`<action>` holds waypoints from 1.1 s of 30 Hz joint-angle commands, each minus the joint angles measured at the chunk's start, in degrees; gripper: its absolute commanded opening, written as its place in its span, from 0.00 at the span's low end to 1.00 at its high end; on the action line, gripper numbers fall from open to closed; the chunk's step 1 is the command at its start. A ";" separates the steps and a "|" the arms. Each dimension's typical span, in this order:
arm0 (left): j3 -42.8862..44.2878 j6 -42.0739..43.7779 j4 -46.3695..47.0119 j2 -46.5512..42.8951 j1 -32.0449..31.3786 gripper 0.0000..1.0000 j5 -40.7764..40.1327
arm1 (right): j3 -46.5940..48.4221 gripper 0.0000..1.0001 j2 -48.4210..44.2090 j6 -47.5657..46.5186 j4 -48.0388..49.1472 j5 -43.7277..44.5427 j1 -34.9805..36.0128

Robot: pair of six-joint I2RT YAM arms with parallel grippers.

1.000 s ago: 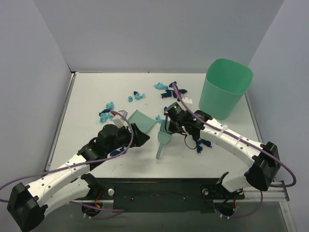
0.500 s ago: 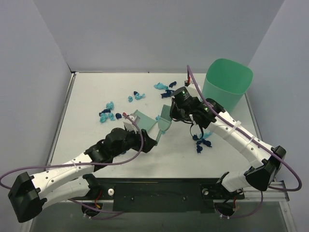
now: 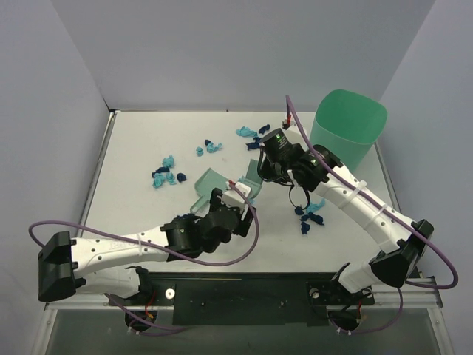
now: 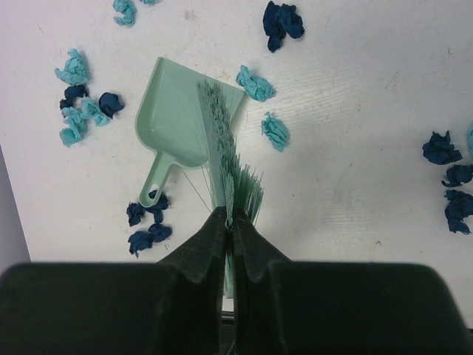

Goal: Sweep away the paper scraps from the table

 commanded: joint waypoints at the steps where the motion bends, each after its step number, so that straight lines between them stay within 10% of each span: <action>1: 5.55 5.21 -3.35 4.16 -2.14 0.82 -13.62 | 2.92 0.00 0.01 0.77 -2.49 1.98 -0.17; 26: 4.41 9.61 5.09 14.18 -4.61 0.61 -16.70 | 3.09 0.00 0.80 1.73 -3.55 4.53 0.27; 33: 4.85 9.44 5.71 14.98 -4.61 0.15 -18.82 | 3.18 0.00 0.63 1.29 -3.64 4.79 0.89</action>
